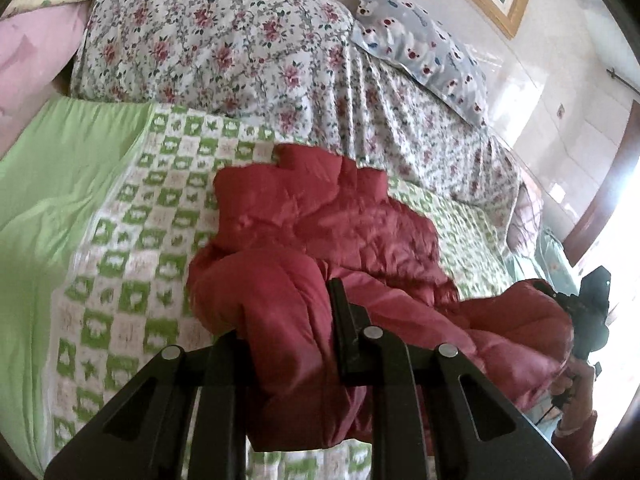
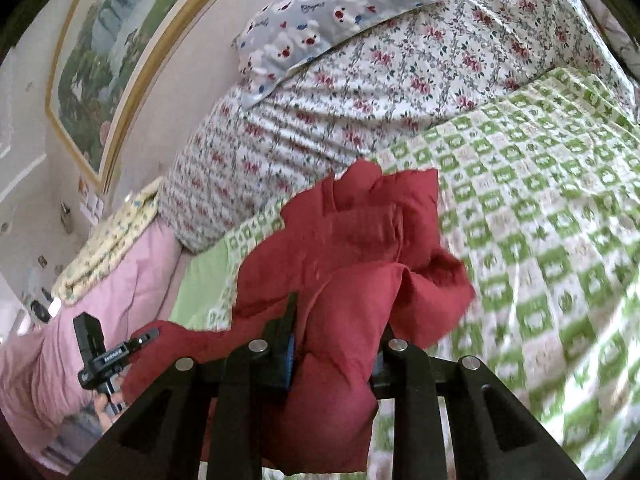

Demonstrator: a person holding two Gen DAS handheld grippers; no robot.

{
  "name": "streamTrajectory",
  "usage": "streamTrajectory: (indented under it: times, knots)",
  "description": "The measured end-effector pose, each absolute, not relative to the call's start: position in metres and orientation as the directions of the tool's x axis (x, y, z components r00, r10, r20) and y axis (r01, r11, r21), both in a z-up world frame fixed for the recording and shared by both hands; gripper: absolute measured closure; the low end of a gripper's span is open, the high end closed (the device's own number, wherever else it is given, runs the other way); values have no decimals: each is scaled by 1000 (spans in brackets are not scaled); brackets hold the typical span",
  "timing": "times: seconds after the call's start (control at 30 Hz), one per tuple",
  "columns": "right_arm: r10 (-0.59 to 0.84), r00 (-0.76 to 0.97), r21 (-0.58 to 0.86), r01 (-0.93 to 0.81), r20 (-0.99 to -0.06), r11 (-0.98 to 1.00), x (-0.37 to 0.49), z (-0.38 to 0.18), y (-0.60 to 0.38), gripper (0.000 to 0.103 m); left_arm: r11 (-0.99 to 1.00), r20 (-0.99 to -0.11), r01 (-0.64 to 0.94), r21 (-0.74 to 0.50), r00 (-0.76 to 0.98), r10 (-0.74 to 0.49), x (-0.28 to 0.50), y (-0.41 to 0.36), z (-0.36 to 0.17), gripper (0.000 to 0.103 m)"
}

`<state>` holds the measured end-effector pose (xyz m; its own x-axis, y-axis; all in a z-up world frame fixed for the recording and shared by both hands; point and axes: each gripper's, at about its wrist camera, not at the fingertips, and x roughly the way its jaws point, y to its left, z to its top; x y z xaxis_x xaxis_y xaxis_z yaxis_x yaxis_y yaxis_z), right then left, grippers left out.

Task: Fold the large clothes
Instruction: 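Fold the hem up toward the collar with both tools gripping the jacket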

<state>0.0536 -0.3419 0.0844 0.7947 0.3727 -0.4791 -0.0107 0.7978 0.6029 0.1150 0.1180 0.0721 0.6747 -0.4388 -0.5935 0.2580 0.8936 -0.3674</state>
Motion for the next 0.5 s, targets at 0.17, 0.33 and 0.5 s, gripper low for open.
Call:
streamTrajectory:
  times: [0.17,0.33,0.5]
  knots:
    - [360,813,622,4,-458,783,94,88,-353,79,900,-594,237,-365,685,-421,160,110,84,86]
    - [326,829,630,41,-455,775,142,87,-367,77,912,-605,205,-354,694,-391,211,101,86,85]
    - [298,829,648,99,-473,755,192,74,-380,74,918,-627,167,-360,685,-370,258,97,73,85]
